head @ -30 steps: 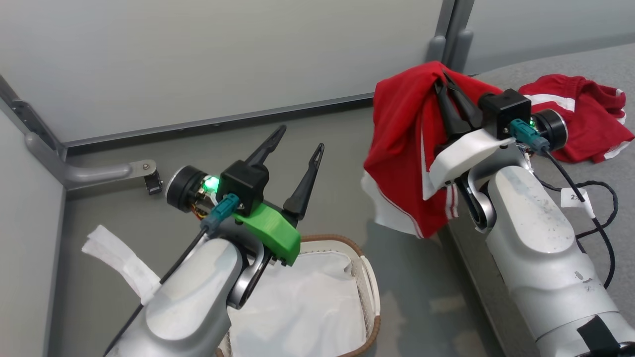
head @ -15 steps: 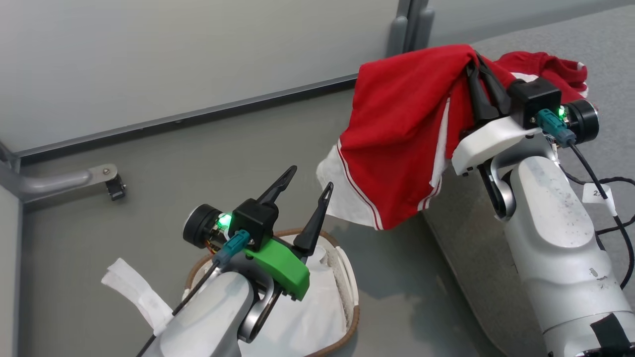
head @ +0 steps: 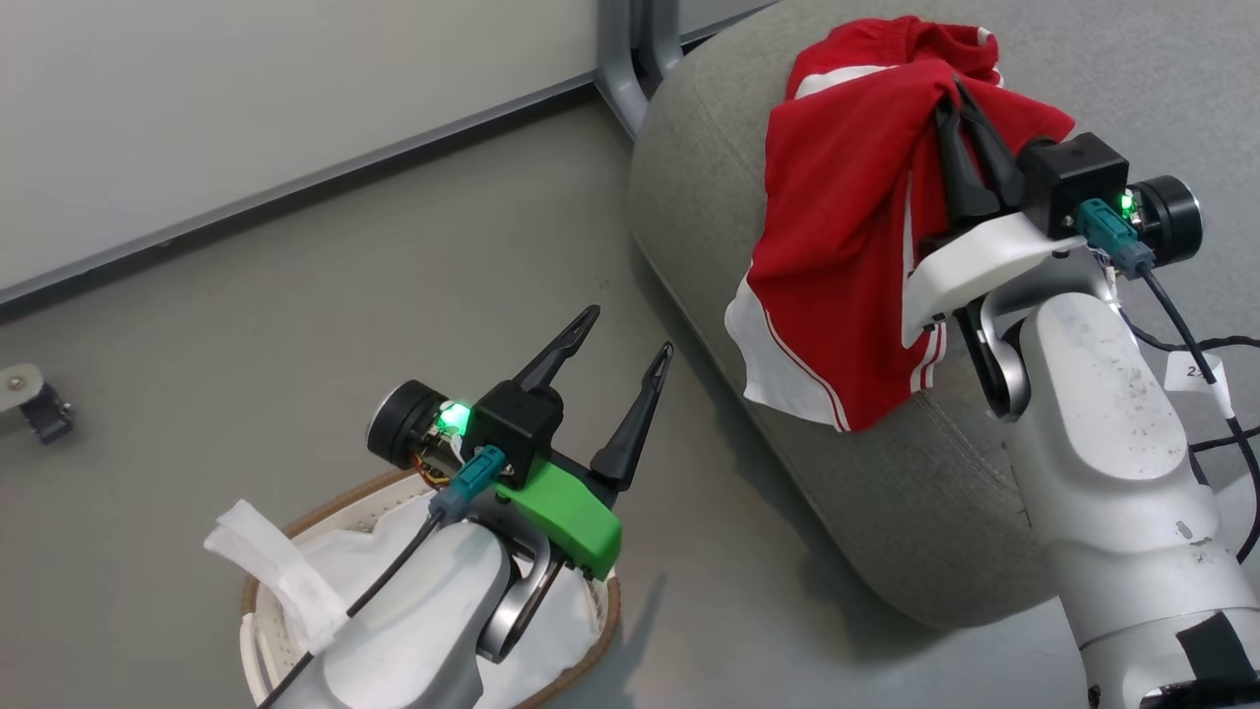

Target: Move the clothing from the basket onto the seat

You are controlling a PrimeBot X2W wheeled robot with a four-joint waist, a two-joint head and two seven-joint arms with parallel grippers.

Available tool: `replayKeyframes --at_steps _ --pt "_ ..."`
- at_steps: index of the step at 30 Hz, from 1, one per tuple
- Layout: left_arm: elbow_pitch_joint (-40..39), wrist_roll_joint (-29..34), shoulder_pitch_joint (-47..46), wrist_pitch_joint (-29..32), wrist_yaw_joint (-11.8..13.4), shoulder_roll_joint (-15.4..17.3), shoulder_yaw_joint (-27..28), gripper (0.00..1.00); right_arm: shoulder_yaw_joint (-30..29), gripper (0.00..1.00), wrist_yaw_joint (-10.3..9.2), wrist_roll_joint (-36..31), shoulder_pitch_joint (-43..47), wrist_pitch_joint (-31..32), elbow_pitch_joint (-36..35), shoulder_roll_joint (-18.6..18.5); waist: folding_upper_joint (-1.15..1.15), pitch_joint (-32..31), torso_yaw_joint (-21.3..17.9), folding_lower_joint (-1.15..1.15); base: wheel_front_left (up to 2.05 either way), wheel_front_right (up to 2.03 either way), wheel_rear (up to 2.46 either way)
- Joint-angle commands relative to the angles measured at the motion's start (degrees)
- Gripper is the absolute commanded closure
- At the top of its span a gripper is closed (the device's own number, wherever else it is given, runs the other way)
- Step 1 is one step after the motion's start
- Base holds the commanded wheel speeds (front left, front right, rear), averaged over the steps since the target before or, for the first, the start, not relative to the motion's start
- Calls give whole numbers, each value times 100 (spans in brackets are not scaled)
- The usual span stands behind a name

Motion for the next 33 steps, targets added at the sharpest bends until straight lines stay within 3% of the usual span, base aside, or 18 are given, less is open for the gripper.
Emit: replayKeyframes --at_steps 1,9,15,25,30,33 --pt "-15 22 -105 -12 -19 32 -17 0 -17 100 -8 -46 -78 -13 -6 -9 0 435 -445 0 0 0 0" --pt "-66 95 -253 30 -48 -46 -144 0 -164 100 -8 -164 -389 3 272 -47 0 779 -396 0 0 0 0" --pt "-214 167 -311 4 2 -59 -210 0 -227 100 -8 -120 -1043 169 376 -455 0 1064 -90 0 0 0 0" --pt "-601 371 -476 201 101 130 -318 0 -559 100 -9 -282 -2693 937 197 -1794 0 1847 524 0 0 0 0" --pt "-821 534 -599 383 134 273 -419 0 -1077 100 -9 -648 -3351 1266 290 -2563 0 2306 776 0 0 0 0" --pt "-951 619 -671 479 148 354 -450 0 -1385 100 -8 -890 -3495 1338 431 -2790 0 2528 874 0 0 0 0"
